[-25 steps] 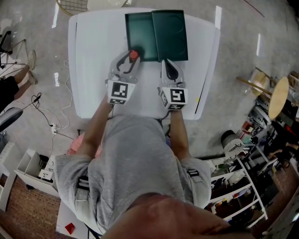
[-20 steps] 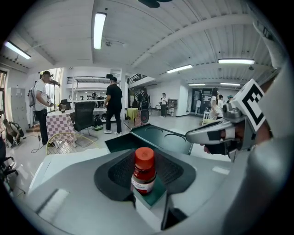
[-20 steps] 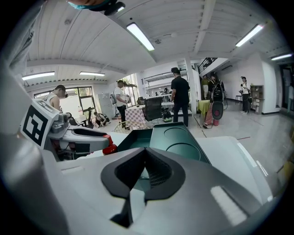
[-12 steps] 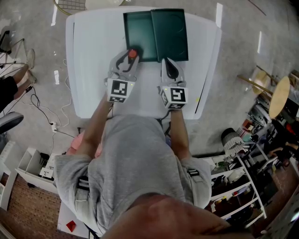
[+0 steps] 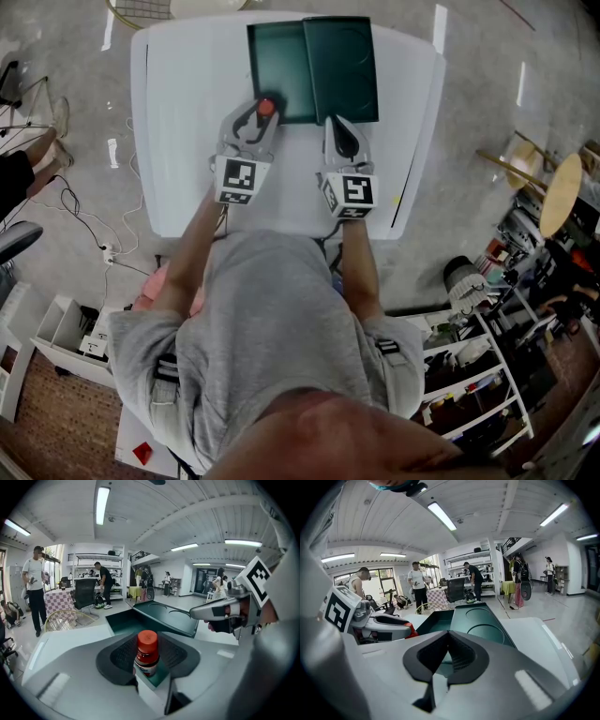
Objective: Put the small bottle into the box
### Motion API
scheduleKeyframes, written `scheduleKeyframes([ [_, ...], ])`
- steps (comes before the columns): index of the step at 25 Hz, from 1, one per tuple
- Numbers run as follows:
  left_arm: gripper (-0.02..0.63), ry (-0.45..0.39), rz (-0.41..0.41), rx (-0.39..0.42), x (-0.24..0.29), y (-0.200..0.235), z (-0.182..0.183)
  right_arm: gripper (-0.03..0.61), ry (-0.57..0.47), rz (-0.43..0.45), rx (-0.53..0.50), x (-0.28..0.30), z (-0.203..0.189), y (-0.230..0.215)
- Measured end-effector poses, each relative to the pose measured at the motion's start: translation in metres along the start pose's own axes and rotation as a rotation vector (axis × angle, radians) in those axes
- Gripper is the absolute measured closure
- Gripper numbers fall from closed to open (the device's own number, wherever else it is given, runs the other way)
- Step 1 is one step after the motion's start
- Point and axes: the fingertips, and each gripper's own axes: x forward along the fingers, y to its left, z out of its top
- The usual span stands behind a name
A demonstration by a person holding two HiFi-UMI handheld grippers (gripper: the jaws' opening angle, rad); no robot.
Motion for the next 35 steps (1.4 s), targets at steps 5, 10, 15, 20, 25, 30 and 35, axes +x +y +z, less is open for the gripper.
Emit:
scheduleKeyframes([
  [5,0.472,0.006,0.008,0.014,-0.001,0.001,-0.002,0.575,-0.005,0.0,-0.001,0.0,0.001,0.003],
  [10,0.472,0.015,0.023,0.016,-0.001,0.002,-0.004,0.575,-0.007,-0.002,0.001,-0.002,-0.001,0.003],
  [15,0.442,0.007,0.007,0.017,-0.001,0.0,-0.002,0.575,-0.011,-0.006,0.002,-0.005,0.0,0.003],
  [20,0.416,0.006,0.008,0.02,-0.006,-0.003,0.001,0.575,-0.026,-0.008,-0.001,-0.01,0.005,0.004],
  [25,0.413,-0.017,0.004,0.012,-0.014,-0.005,0.009,0.575,-0.039,-0.012,-0.003,-0.017,0.009,0.006],
  [30,0.415,-0.054,-0.001,0.002,-0.025,-0.006,0.018,0.575,-0.056,-0.017,-0.015,-0.023,0.012,0.012],
  [35,0.445,-0.09,0.01,0.004,-0.042,-0.007,0.027,0.575,-0.078,-0.031,-0.027,-0.037,0.016,0.016],
])
